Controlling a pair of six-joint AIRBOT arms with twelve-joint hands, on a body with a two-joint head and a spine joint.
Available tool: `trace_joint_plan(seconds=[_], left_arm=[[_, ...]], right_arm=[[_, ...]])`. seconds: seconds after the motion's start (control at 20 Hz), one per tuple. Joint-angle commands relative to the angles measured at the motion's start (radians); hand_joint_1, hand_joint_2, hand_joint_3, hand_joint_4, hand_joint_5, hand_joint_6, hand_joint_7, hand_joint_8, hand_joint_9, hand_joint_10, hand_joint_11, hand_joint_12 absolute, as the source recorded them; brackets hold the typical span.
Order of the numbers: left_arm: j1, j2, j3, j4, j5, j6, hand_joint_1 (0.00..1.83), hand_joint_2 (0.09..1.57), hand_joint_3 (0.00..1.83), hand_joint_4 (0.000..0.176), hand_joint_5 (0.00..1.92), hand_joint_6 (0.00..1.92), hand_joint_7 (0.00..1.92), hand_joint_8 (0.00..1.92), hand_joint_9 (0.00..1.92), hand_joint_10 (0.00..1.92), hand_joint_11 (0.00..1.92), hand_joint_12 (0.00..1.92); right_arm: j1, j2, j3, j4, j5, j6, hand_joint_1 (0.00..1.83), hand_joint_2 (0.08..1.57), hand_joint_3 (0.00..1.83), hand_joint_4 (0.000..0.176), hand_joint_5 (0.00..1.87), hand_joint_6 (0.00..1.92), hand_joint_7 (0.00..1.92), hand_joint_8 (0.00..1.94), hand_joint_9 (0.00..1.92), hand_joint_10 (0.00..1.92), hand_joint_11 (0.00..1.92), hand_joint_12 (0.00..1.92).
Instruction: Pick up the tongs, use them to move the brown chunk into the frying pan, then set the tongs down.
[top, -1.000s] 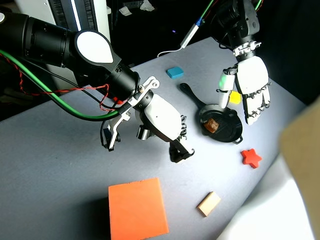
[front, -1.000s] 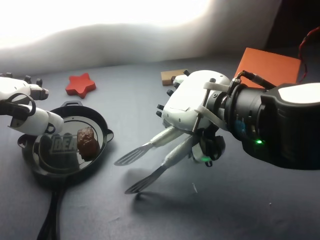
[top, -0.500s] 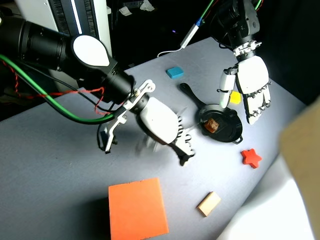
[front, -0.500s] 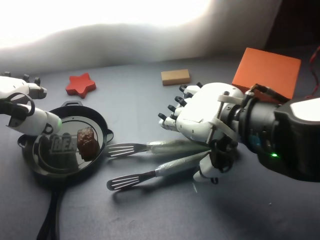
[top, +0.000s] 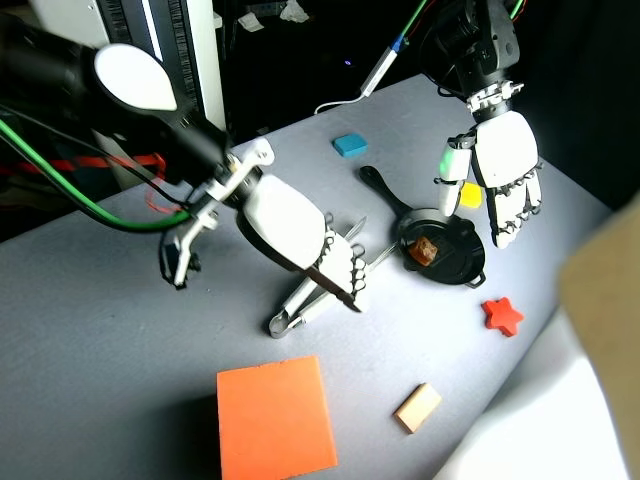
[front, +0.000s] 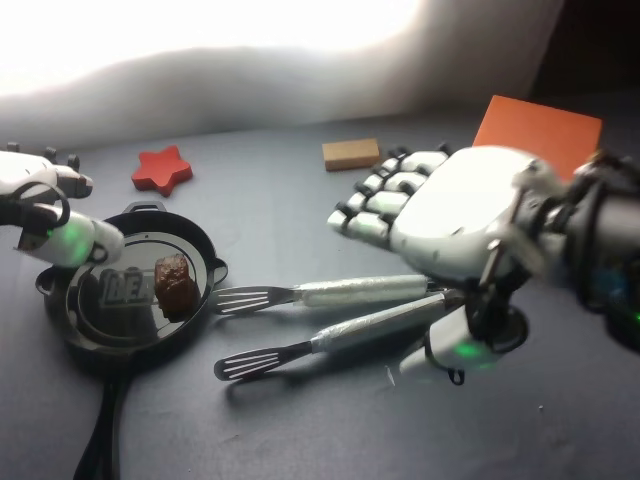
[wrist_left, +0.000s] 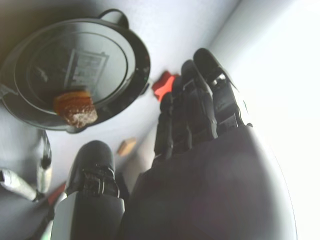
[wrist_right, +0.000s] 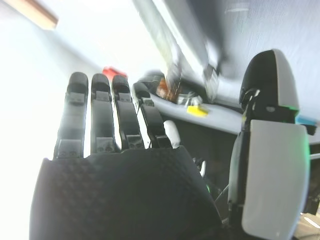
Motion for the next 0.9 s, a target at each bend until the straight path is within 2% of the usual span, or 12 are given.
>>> trace_joint_plan(seconds=[0.0,0.05,0.1,0.15,0.2,0.25,0.3,0.35,0.4,0.55,0.65,0.85], left_arm=[[-0.016,0.012,-0.003,0.044,-0.02,0.007,0.0,1.34,0.0,0.003,0.22,0.04,0.29,0.02,0.32,0.03,0.0,1.12],[-0.018,0.012,-0.007,0.044,-0.029,0.012,0.0,1.34,0.0,0.003,0.22,0.04,0.29,0.02,0.32,0.03,0.0,1.12],[-0.02,0.012,-0.011,0.044,-0.04,0.022,0.04,1.34,0.0,0.0,0.36,0.3,0.47,0.1,0.34,0.45,0.0,1.52],[-0.02,0.013,-0.014,0.044,-0.047,0.026,0.01,1.35,0.0,0.0,0.28,0.58,0.47,0.2,0.17,0.88,0.0,1.62],[-0.019,0.013,-0.013,0.044,-0.051,0.026,0.01,1.35,0.0,0.0,0.28,0.58,0.47,0.2,0.17,0.88,0.0,1.62],[-0.017,0.013,-0.011,0.044,-0.054,0.026,0.0,1.37,0.0,0.0,0.27,0.97,0.37,0.87,0.14,1.33,0.0,1.81],[-0.014,0.013,-0.009,0.044,-0.058,0.026,0.15,1.35,0.0,0.0,0.49,1.36,0.55,1.52,0.39,1.71,0.19,1.92],[-0.012,0.013,-0.008,0.044,-0.06,0.026,0.15,1.35,0.0,0.0,0.49,1.36,0.55,1.52,0.39,1.71,0.19,1.92],[-0.009,0.013,-0.008,0.044,-0.06,0.026,0.25,1.38,0.0,0.0,0.81,1.57,0.95,1.61,0.84,1.8,0.64,1.92],[-0.008,0.013,0.004,0.044,-0.056,0.028,0.46,1.44,0.01,0.0,1.01,1.87,1.12,1.9,1.12,1.92,1.15,1.92],[-0.007,0.011,0.008,0.044,-0.051,0.028,0.43,1.49,0.03,0.0,1.12,1.92,1.19,1.92,1.21,1.92,1.24,1.92],[-0.007,0.011,0.007,0.044,-0.046,0.034,0.39,1.51,0.02,0.0,1.13,1.92,1.24,1.92,1.26,1.92,1.31,1.92]], right_arm=[[0.021,0.019,-0.018,-0.003,0.002,-0.022,0.3,1.04,0.01,0.0,0.21,0.04,0.34,0.04,0.32,0.06,0.0,0.81],[0.036,0.041,-0.037,0.023,-0.001,-0.038,0.3,1.04,0.01,0.0,0.21,0.04,0.34,0.04,0.32,0.06,0.0,0.81],[0.053,0.068,-0.06,0.042,-0.008,-0.05,0.3,1.11,0.01,0.0,0.52,0.08,0.7,0.06,0.67,0.13,0.05,1.27],[0.07,0.102,-0.089,0.063,-0.013,-0.059,0.31,1.13,0.01,0.0,0.66,0.1,0.83,0.06,0.77,0.2,0.14,1.37],[0.082,0.131,-0.113,0.067,-0.018,-0.063,0.31,1.13,0.01,0.0,0.66,0.1,0.83,0.06,0.77,0.2,0.14,1.37],[0.091,0.159,-0.136,0.069,-0.027,-0.067,0.31,1.17,0.0,0.0,0.85,0.13,0.98,0.12,0.77,0.57,0.27,1.52],[0.095,0.187,-0.157,0.07,-0.031,-0.069,0.3,1.23,0.0,0.0,1.05,0.34,1.03,0.71,0.73,1.39,0.42,1.85],[0.096,0.211,-0.174,0.07,-0.036,-0.069,0.3,1.23,0.0,0.0,1.05,0.34,1.03,0.71,0.73,1.39,0.42,1.85],[0.096,0.233,-0.189,0.07,-0.041,-0.071,0.23,1.35,0.01,0.0,0.93,1.26,1.08,1.47,0.93,1.87,0.77,1.92],[0.096,0.287,-0.21,0.07,-0.048,-0.071,0.54,1.45,0.02,0.0,1.07,1.88,1.21,1.84,1.2,1.92,1.19,1.92],[0.098,0.305,-0.209,0.07,-0.049,-0.071,0.71,1.45,0.02,0.0,1.11,1.92,1.26,1.93,1.28,1.92,1.27,1.92],[0.099,0.34,-0.211,0.07,-0.039,-0.071,0.77,1.44,0.01,0.0,1.15,1.92,1.26,1.94,1.29,1.92,1.27,1.92]])
